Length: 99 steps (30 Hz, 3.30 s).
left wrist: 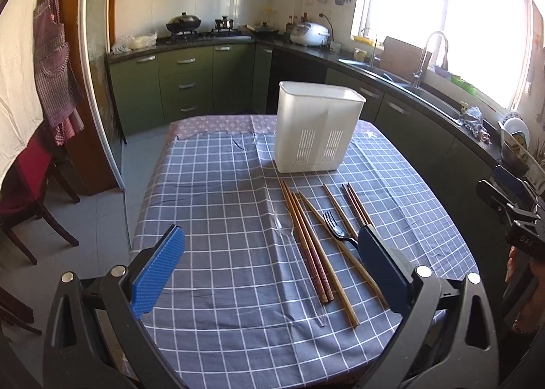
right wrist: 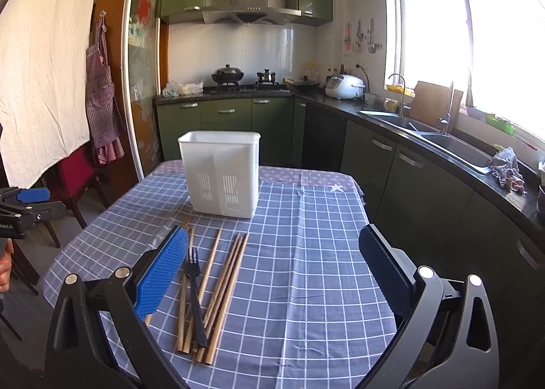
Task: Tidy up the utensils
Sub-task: 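Lower the left gripper onto the clear plastic spoon and close it, then grasp the black fork with the right gripper while the left gripper lifts the spoon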
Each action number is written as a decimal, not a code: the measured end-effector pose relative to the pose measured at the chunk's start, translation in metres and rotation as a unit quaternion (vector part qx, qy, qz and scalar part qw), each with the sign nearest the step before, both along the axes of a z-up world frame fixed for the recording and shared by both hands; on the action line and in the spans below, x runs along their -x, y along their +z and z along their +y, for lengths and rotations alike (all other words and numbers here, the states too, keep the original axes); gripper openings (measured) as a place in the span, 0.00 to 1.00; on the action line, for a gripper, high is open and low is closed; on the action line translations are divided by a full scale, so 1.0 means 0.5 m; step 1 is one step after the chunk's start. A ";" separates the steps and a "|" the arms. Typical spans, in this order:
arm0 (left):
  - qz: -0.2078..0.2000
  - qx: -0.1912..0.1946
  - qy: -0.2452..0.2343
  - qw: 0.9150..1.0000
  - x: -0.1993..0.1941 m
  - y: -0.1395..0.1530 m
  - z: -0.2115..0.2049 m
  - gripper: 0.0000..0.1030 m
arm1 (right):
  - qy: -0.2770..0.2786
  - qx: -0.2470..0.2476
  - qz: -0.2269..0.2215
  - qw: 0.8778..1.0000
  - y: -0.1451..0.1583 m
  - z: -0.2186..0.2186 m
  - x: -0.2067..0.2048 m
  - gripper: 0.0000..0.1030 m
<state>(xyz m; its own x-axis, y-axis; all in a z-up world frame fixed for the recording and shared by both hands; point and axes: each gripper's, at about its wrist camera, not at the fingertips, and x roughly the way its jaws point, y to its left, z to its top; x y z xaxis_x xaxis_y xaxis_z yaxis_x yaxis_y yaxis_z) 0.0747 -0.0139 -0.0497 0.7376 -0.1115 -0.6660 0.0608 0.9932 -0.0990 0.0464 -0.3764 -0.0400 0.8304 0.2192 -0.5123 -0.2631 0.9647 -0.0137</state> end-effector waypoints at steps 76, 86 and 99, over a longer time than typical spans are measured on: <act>0.188 -0.036 -0.055 0.980 -0.205 -0.171 -0.051 0.08 | 0.229 0.055 0.441 0.866 -0.259 0.291 -0.289 0.09; 0.123 -0.020 -0.081 0.989 -0.201 -0.039 -0.063 0.08 | 0.242 -0.075 0.382 0.889 -0.166 0.178 -0.264 0.09; -0.010 -0.026 -0.103 0.994 -0.307 0.235 -0.116 0.08 | 0.253 -0.185 0.337 0.888 -0.126 0.071 -0.211 0.09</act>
<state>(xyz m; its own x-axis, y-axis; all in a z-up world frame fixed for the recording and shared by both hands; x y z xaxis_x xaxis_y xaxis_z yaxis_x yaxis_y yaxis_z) 0.2282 -0.0718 0.0677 0.7159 -0.2269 -0.6603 0.2640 0.9635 -0.0449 0.1519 -0.3410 -0.1029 0.1092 0.7340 -0.6703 -0.4919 0.6259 0.6053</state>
